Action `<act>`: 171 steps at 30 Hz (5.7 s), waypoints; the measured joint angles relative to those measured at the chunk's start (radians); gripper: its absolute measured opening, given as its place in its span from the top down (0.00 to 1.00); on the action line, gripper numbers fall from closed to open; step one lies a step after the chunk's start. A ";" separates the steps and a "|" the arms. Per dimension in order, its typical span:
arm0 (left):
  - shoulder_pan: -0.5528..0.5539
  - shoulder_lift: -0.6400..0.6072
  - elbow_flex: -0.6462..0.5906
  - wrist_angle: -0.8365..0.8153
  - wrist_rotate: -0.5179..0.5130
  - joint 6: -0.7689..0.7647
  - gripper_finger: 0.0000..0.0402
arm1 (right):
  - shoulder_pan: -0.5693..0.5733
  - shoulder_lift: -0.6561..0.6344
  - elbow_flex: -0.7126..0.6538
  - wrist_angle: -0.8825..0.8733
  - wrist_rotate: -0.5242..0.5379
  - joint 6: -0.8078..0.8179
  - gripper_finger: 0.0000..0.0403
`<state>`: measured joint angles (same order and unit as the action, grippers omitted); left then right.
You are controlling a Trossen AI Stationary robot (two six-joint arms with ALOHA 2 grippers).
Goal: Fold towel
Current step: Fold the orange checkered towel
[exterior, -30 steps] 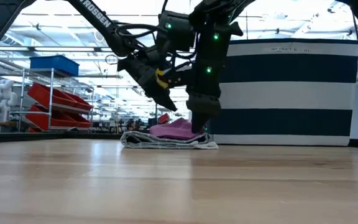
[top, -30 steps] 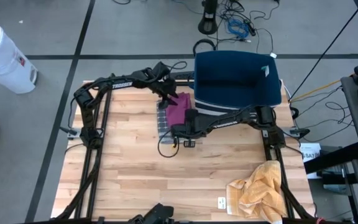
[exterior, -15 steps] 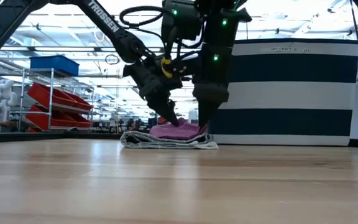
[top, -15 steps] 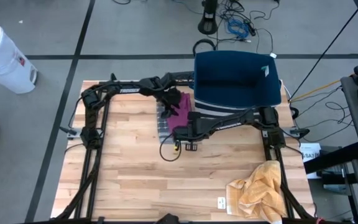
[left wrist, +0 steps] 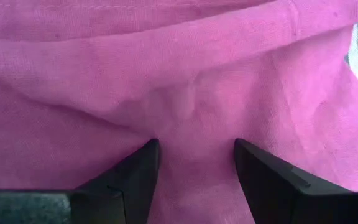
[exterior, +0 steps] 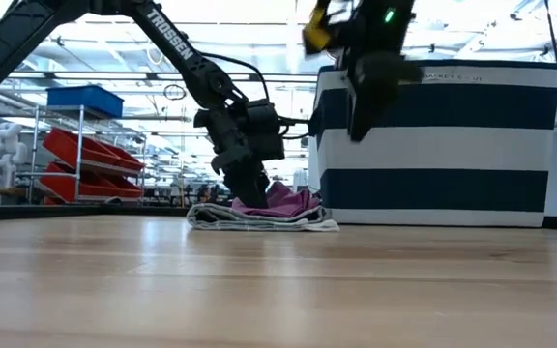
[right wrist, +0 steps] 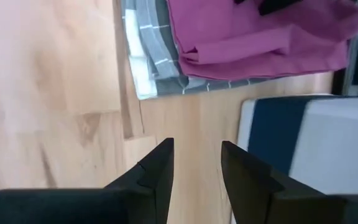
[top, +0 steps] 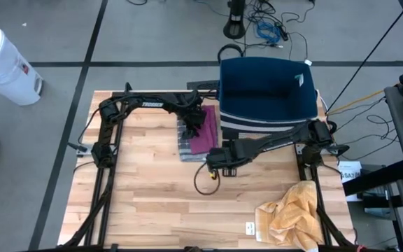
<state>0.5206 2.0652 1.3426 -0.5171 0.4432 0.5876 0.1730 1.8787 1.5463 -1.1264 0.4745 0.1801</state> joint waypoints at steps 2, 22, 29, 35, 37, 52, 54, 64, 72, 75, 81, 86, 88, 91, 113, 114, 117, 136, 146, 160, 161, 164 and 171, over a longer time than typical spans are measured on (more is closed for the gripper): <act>0.000 -0.001 -0.001 -0.001 0.004 -0.001 0.46 | 0.022 -0.033 0.000 -0.008 0.003 0.010 0.71; -0.083 -0.225 -0.008 -0.164 0.090 -0.003 0.46 | 0.152 -0.126 0.000 -0.120 -0.003 0.178 0.71; -0.213 -0.223 -0.007 -0.133 0.106 -0.007 0.46 | 0.227 -0.125 0.000 -0.128 -0.197 0.179 0.71; -0.351 -0.222 -0.007 -0.080 0.135 -0.027 0.46 | 0.319 -0.125 0.000 -0.073 -0.364 0.190 0.71; -0.399 -0.222 -0.007 -0.054 0.136 -0.034 0.46 | 0.348 -0.124 0.000 -0.049 -0.411 0.206 0.71; -0.666 -0.173 -0.006 0.253 0.025 -0.164 0.46 | 0.513 -0.124 0.000 -0.094 -0.618 0.505 0.71; -0.682 -0.153 -0.005 0.301 0.009 -0.180 0.46 | 0.538 -0.124 0.000 -0.100 -0.633 0.547 0.71; -0.727 -0.035 -0.006 0.488 -0.044 -0.272 0.46 | 0.640 -0.084 0.000 -0.060 -0.658 0.699 0.71; -0.740 -0.005 -0.006 0.569 -0.044 -0.299 0.46 | 0.676 -0.006 0.000 -0.034 -0.686 0.713 0.71; -0.740 -0.005 -0.006 0.587 -0.044 -0.306 0.46 | 0.683 0.012 0.000 -0.046 -0.680 0.714 0.71; -0.740 -0.005 -0.006 0.625 -0.044 -0.317 0.46 | 0.687 0.031 0.000 -0.122 -0.644 0.719 0.71; -0.740 -0.005 -0.006 0.649 -0.044 -0.320 0.46 | 0.684 0.031 0.000 -0.143 -0.598 0.704 0.71; -0.740 -0.005 -0.006 0.650 -0.044 -0.320 0.46 | 0.684 0.031 0.000 -0.136 -0.597 0.701 0.72; -0.740 -0.005 -0.006 0.651 -0.044 -0.320 0.46 | 0.684 0.031 0.000 -0.132 -0.599 0.693 0.75; -0.748 -0.006 -0.006 0.455 -0.271 -0.290 0.46 | 0.551 0.028 0.000 -0.183 -0.270 0.349 1.00; -0.749 -0.006 -0.006 0.445 -0.277 -0.292 0.46 | 0.538 0.025 0.000 -0.202 -0.241 0.330 1.00; -0.756 -0.006 -0.006 0.446 -0.374 -0.312 0.46 | 0.497 0.005 0.000 -0.230 -0.154 0.277 1.00; -0.755 -0.007 -0.006 0.666 -0.649 -0.518 0.46 | 0.318 -0.206 0.000 -0.200 0.131 0.102 1.00; -0.725 -0.007 -0.184 0.894 -0.595 -0.588 0.46 | 0.311 -0.222 0.000 -0.182 0.130 0.092 1.00; -0.680 -0.007 -0.246 1.026 -0.531 -0.574 0.67 | 0.311 -0.222 0.000 -0.142 0.129 0.062 1.00; -0.676 -0.002 -0.246 1.026 -0.510 -0.575 0.71 | 0.311 -0.222 0.000 -0.141 0.129 0.062 1.00; -0.669 0.013 -0.246 1.015 -0.469 -0.575 0.81 | 0.311 -0.222 0.000 -0.141 0.129 0.063 1.00; -0.671 0.032 -0.245 0.997 -0.461 -0.523 0.98 | 0.311 -0.222 0.000 -0.145 0.127 0.067 1.00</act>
<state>-0.1501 2.0968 1.0973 0.4804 -0.0176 0.0647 0.4839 1.6562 1.5463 -1.2713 0.6013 0.2467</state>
